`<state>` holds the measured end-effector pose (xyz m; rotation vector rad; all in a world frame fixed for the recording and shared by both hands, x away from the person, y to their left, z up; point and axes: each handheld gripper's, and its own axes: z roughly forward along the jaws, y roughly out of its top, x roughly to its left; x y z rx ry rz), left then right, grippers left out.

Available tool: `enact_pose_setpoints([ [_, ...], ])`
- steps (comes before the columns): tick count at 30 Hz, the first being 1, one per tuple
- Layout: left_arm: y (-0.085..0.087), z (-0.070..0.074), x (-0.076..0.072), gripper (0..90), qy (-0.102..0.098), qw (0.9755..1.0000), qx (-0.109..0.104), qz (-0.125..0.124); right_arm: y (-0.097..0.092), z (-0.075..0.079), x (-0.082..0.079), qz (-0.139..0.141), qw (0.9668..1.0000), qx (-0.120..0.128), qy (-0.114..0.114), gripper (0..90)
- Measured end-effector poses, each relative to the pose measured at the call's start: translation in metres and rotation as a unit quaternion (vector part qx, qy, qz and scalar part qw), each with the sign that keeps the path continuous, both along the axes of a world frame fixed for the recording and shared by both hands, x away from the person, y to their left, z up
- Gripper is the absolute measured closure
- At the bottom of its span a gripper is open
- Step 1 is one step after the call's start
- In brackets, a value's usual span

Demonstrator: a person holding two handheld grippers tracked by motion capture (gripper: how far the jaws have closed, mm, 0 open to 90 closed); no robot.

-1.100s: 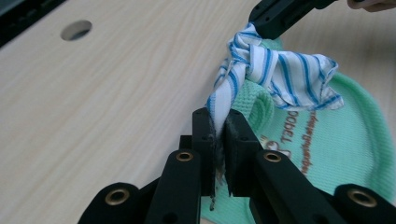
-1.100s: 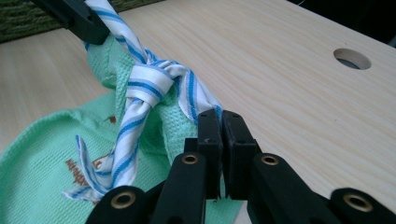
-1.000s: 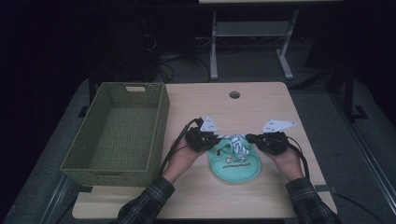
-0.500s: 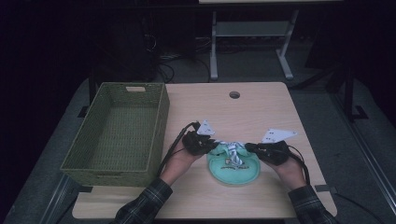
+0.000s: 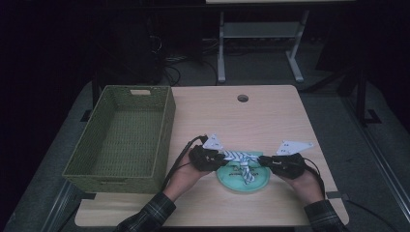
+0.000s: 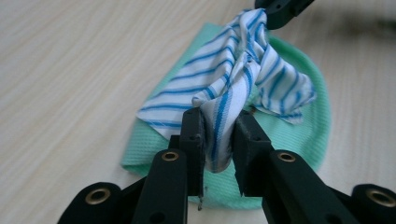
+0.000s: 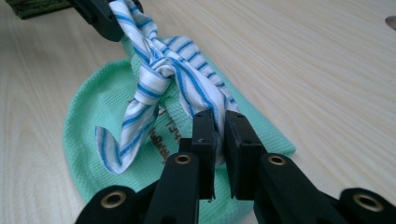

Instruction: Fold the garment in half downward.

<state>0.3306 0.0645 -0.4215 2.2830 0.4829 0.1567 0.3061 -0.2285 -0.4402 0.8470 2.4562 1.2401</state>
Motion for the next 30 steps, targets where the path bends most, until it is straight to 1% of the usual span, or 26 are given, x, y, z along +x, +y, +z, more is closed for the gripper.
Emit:
enact_pose_setpoints([
  [1,0.0,-0.001,-0.002,74.6,0.0,1.0,-0.004,0.0,-0.001,0.0,-0.001,0.002,1.0,-0.001,0.001,81.7],
  [2,0.001,-0.001,-0.003,74.6,0.002,1.0,-0.001,-0.004,-0.001,-0.001,-0.002,0.002,1.0,0.0,0.001,80.6],
  [3,0.0,-0.001,-0.004,74.6,0.004,1.0,-0.006,-0.001,-0.001,-0.001,-0.004,0.002,1.0,0.0,0.002,79.2],
  [4,0.0,-0.002,-0.004,74.6,0.003,1.0,-0.005,-0.002,-0.002,0.0,-0.005,0.001,1.0,0.001,0.004,78.1],
  [6,0.001,-0.002,-0.005,74.7,0.001,1.0,-0.005,-0.003,-0.003,0.002,-0.008,0.0,1.0,0.008,-0.002,77.8],
  [7,0.0,-0.002,-0.004,75.1,0.003,1.0,-0.008,-0.001,-0.003,0.003,-0.009,0.002,1.0,0.009,-0.002,78.0],
  [9,0.0,-0.002,-0.004,76.5,0.004,1.0,-0.006,-0.001,-0.003,0.006,-0.013,0.004,0.9999,0.014,-0.004,80.4],
  [11,0.0,-0.002,-0.005,77.2,0.005,0.9999,-0.006,-0.007,-0.003,0.007,-0.016,0.01,0.9998,0.014,-0.006,82.0],
  [13,0.0,-0.001,-0.006,77.3,0.006,0.9999,-0.004,-0.012,-0.002,0.006,-0.019,0.013,0.9998,0.013,0.0,82.6],
  [14,-0.001,-0.002,-0.007,77.1,0.01,0.9998,-0.01,-0.014,-0.002,0.006,-0.02,0.014,0.9998,0.012,-0.001,83.0],
  [15,-0.002,-0.002,-0.008,76.5,0.012,0.9997,-0.007,-0.022,-0.003,0.006,-0.021,0.013,0.9998,0.015,-0.001,83.0],
  [16,-0.003,-0.002,-0.01,75.8,0.016,0.9995,-0.012,-0.024,-0.003,0.007,-0.021,0.014,0.9998,0.014,-0.005,83.0],
  [17,-0.004,-0.003,-0.011,74.9,0.018,0.9993,-0.012,-0.032,-0.004,0.009,-0.02,0.011,0.9997,0.019,-0.007,83.0],
  [20,-0.006,-0.004,-0.016,68.2,0.029,0.9981,-0.015,-0.053,-0.006,0.015,-0.018,0.004,0.9994,0.029,-0.017,83.1],
  [22,-0.006,-0.002,-0.018,64.8,0.034,0.9975,-0.025,-0.056,-0.006,0.018,-0.013,0.0,0.9994,0.028,-0.021,84.3],
  [23,-0.005,0.0,-0.018,64.1,0.034,0.9972,-0.034,-0.058,-0.006,0.019,-0.012,0.0,0.9994,0.026,-0.024,85.1],
  [25,-0.004,0.004,-0.017,61.9,0.037,0.9967,-0.047,-0.056,-0.005,0.021,-0.005,-0.005,0.9993,0.028,-0.024,86.9],
  [26,-0.002,0.007,-0.017,61.8,0.04,0.9961,-0.057,-0.054,-0.005,0.021,-0.002,-0.005,0.9993,0.028,-0.024,87.4],
  [27,-0.001,0.009,-0.016,61.8,0.039,0.9958,-0.063,-0.053,-0.004,0.022,0.003,-0.006,0.9994,0.027,-0.023,89.0],
  [28,0.0,0.011,-0.016,62.4,0.038,0.9957,-0.067,-0.051,-0.003,0.022,0.006,-0.006,0.9995,0.022,-0.021,89.5],
  [29,0.002,0.013,-0.014,65.6,0.04,0.9953,-0.075,-0.047,-0.002,0.022,0.009,-0.006,0.9995,0.023,-0.018,89.7],
  [30,0.003,0.014,-0.013,71.0,0.042,0.9951,-0.078,-0.042,-0.001,0.021,0.012,-0.007,0.9997,0.021,-0.013,89.7],
])
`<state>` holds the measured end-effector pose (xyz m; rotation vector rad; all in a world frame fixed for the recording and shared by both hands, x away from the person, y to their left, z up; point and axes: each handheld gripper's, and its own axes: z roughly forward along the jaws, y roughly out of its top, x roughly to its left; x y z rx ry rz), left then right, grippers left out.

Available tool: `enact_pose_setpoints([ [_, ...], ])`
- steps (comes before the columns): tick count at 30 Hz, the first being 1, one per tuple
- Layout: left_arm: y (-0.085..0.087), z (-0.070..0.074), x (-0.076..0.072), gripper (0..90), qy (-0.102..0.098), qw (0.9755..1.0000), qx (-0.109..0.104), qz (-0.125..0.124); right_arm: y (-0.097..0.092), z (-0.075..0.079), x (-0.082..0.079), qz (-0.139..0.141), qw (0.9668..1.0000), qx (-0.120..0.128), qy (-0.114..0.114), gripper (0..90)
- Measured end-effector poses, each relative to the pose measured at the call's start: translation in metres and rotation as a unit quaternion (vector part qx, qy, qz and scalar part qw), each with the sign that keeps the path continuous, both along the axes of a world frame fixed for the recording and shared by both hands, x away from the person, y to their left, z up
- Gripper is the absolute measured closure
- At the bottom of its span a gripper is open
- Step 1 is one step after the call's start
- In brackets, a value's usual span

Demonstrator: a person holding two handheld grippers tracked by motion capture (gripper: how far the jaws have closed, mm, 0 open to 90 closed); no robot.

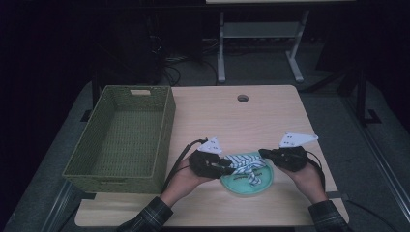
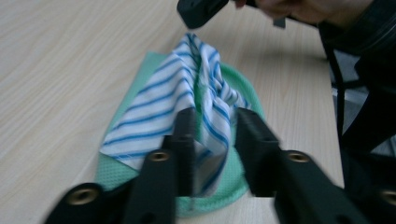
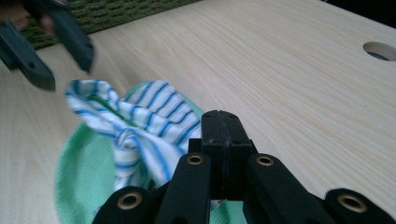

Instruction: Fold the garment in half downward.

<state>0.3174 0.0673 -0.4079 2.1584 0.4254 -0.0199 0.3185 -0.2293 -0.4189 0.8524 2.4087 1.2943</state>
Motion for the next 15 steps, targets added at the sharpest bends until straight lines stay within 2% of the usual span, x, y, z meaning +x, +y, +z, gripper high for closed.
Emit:
enact_pose_setpoints([
  [2,0.002,-0.001,0.005,81.5,0.002,0.9999,0.001,0.013,0.002,-0.002,0.006,0.001,1.0,-0.005,0.002,89.8],
  [5,0.002,-0.008,0.012,89.3,0.014,0.9992,0.01,0.035,0.005,-0.005,0.013,-0.002,0.9999,-0.009,0.01,89.8],
  [9,-0.004,-0.016,0.008,88.7,0.02,0.9991,0.027,0.028,0.006,-0.013,0.016,-0.002,0.9994,-0.021,0.027,89.7],
  [15,-0.015,-0.019,-0.003,85.0,0.017,0.999,0.039,0.007,0.001,-0.016,0.003,0.006,0.9991,-0.019,0.037,89.7],
])
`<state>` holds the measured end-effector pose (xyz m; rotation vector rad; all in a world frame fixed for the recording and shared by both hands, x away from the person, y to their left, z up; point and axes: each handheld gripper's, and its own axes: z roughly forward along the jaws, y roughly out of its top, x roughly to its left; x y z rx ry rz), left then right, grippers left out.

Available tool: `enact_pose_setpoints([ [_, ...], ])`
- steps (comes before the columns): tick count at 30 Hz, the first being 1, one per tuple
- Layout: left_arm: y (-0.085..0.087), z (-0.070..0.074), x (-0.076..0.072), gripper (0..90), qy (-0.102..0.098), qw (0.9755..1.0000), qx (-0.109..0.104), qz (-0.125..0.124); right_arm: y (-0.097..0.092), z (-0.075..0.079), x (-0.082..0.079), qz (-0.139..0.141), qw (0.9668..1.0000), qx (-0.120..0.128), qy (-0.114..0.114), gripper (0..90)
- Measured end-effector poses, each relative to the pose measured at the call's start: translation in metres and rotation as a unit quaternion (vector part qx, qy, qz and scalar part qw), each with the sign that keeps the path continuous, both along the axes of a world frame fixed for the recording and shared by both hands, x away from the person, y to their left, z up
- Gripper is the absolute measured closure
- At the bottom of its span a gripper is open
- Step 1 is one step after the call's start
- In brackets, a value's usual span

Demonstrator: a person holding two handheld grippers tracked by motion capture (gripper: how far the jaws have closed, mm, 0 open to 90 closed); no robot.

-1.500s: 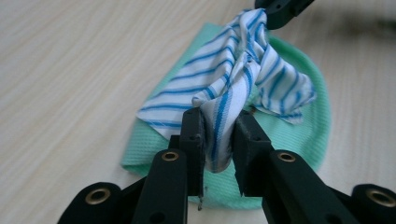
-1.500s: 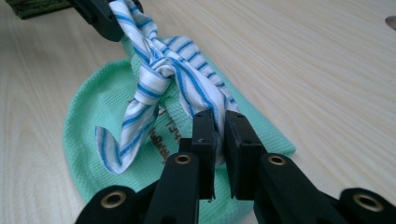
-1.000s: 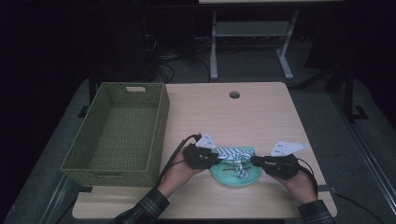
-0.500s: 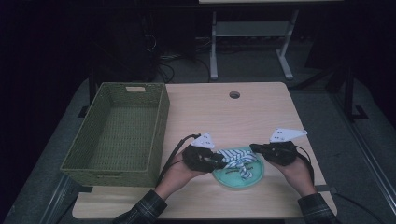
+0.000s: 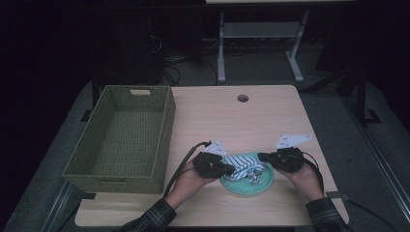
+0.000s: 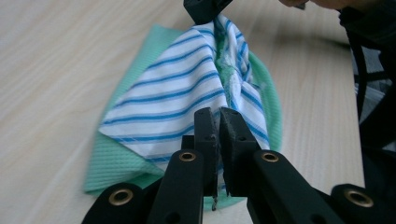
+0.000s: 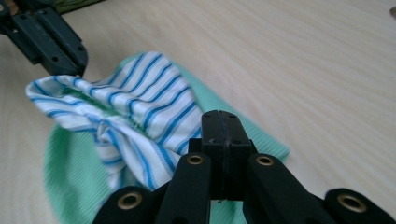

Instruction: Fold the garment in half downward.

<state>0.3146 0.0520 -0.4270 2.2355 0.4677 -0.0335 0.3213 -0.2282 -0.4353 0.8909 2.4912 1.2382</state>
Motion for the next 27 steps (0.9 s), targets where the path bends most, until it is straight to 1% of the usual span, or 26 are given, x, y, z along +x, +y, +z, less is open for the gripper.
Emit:
enact_pose_setpoints([
  [3,-0.004,-0.003,-0.003,85.0,0.003,0.9999,0.012,-0.01,-0.002,-0.003,-0.008,0.007,1.0,-0.003,0.006,89.7],
  [5,-0.006,-0.007,-0.004,85.0,0.006,0.9998,0.016,-0.013,-0.002,-0.005,-0.014,0.01,0.9999,-0.006,0.012,89.7],
  [7,-0.008,-0.01,-0.005,85.0,0.007,0.9995,0.026,-0.019,-0.001,-0.007,-0.018,0.015,0.9997,-0.011,0.013,89.7],
  [8,-0.009,-0.012,-0.006,85.0,0.009,0.9993,0.03,-0.022,-0.001,-0.008,-0.02,0.015,0.9997,-0.012,0.017,89.7],
  [11,-0.012,-0.016,-0.009,85.0,0.015,0.9988,0.036,-0.029,-0.002,-0.012,-0.025,0.019,0.9995,-0.015,0.02,89.7],
  [15,-0.018,-0.023,-0.013,84.8,0.019,0.9972,0.059,-0.043,-0.003,-0.018,-0.033,0.024,0.999,-0.019,0.032,89.7],
  [17,-0.019,-0.025,-0.014,84.7,0.021,0.9965,0.067,-0.045,-0.003,-0.022,-0.037,0.027,0.9986,-0.024,0.038,89.7],
  [19,-0.019,-0.027,-0.014,84.6,0.024,0.9962,0.071,-0.045,-0.004,-0.024,-0.039,0.033,0.9984,-0.025,0.037,89.7],
  [20,-0.019,-0.028,-0.014,84.5,0.025,0.9959,0.074,-0.047,-0.004,-0.024,-0.04,0.031,0.9983,-0.025,0.043,89.7],
  [22,-0.019,-0.029,-0.014,84.2,0.03,0.9956,0.075,-0.047,-0.004,-0.026,-0.043,0.034,0.998,-0.026,0.046,89.7],
  [24,-0.019,-0.029,-0.014,84.2,0.029,0.9955,0.077,-0.048,-0.004,-0.028,-0.045,0.036,0.9976,-0.03,0.05,89.8],
  [27,-0.019,-0.026,-0.015,83.2,0.031,0.9957,0.073,-0.048,-0.005,-0.026,-0.046,0.038,0.9979,-0.028,0.044,89.7],
])
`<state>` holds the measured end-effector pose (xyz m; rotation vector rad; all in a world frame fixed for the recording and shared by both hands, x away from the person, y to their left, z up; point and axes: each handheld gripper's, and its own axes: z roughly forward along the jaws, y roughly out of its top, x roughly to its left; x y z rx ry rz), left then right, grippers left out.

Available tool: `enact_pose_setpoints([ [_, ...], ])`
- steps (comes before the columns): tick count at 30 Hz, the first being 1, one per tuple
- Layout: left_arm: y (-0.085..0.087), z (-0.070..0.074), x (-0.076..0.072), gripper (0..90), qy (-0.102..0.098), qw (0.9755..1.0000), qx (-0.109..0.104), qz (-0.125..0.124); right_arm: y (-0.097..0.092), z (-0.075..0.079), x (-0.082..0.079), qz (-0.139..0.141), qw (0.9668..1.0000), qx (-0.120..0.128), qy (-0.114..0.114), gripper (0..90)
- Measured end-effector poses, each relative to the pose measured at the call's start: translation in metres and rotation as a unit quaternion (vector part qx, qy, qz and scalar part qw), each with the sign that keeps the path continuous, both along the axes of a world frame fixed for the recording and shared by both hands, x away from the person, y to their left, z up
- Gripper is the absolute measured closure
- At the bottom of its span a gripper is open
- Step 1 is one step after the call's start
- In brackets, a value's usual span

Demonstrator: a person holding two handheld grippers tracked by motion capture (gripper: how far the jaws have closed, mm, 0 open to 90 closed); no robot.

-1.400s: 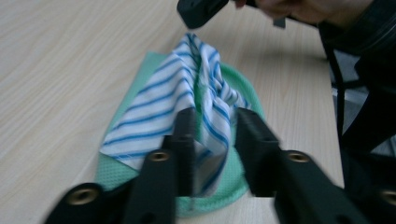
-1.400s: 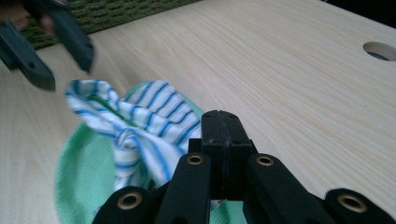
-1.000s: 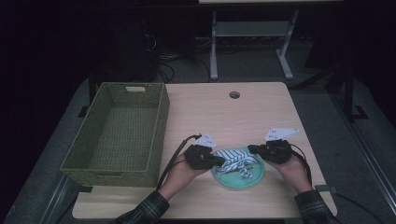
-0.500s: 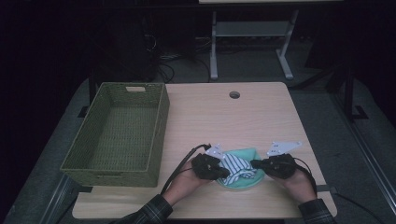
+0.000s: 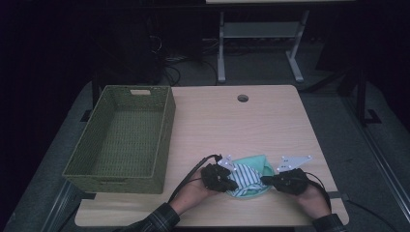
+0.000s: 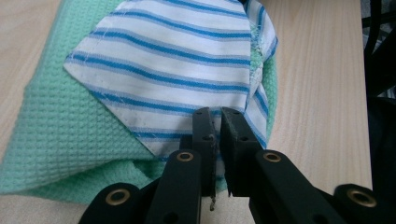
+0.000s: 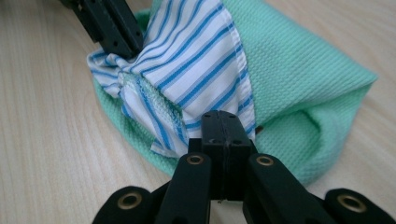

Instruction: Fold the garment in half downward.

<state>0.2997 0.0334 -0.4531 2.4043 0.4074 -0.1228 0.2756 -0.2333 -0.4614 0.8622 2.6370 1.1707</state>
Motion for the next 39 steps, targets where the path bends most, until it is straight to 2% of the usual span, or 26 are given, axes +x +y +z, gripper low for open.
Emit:
enact_pose_setpoints([
  [3,0.003,0.011,0.001,83.1,-0.006,0.9999,-0.013,0.001,-0.002,0.007,0.002,-0.002,0.9999,0.008,-0.011,89.7],
  [7,0.012,0.028,0.008,83.2,-0.027,0.999,-0.031,0.017,-0.006,0.017,0.012,-0.014,0.9992,0.022,-0.029,89.7],
  [9,0.018,0.034,0.016,83.2,-0.041,0.9979,-0.034,0.037,-0.005,0.02,0.02,-0.017,0.9988,0.027,-0.037,89.7],
  [11,0.023,0.037,0.025,83.3,-0.046,0.9967,-0.038,0.055,-0.003,0.022,0.028,-0.018,0.9986,0.028,-0.041,89.7],
  [13,0.025,0.039,0.033,83.2,-0.057,0.9956,-0.031,0.068,0.0,0.023,0.037,-0.024,0.9983,0.027,-0.045,89.8],
  [19,0.015,0.034,0.049,82.2,-0.072,0.9939,-0.013,0.082,0.009,0.021,0.059,-0.032,0.9978,0.031,-0.049,89.8],
  [21,0.01,0.031,0.052,81.9,-0.069,0.994,-0.013,0.084,0.013,0.018,0.065,-0.032,0.9979,0.031,-0.047,89.8],
  [22,0.008,0.03,0.053,81.9,-0.066,0.9941,-0.014,0.085,0.015,0.017,0.066,-0.034,0.9982,0.028,-0.041,89.8],
  [23,0.006,0.027,0.054,82.0,-0.063,0.9949,-0.003,0.079,0.016,0.015,0.067,-0.031,0.9983,0.027,-0.04,89.8],
  [27,0.003,0.017,0.054,82.1,-0.058,0.9953,0.01,0.077,0.02,0.006,0.067,-0.026,0.9992,0.009,-0.028,89.8],
  [32,-0.001,0.009,0.051,82.1,-0.055,0.9954,0.017,0.077,0.02,-0.006,0.067,-0.025,0.9994,-0.018,-0.018,89.8],
  [34,-0.004,0.006,0.049,82.1,-0.059,0.9954,0.027,0.07,0.019,-0.008,0.066,-0.025,0.9995,-0.012,-0.015,89.9],
  [35,-0.005,0.004,0.048,82.1,-0.064,0.9952,0.04,0.062,0.018,-0.008,0.066,-0.024,0.9995,-0.016,-0.015,89.9],
  [37,-0.007,0.002,0.047,82.1,-0.071,0.9947,0.046,0.058,0.018,-0.009,0.065,-0.026,0.9994,-0.02,-0.014,90.0],
  [39,-0.007,0.002,0.046,82.1,-0.07,0.9948,0.044,0.059,0.016,-0.009,0.065,-0.027,0.9994,-0.016,-0.01,90.0],
])
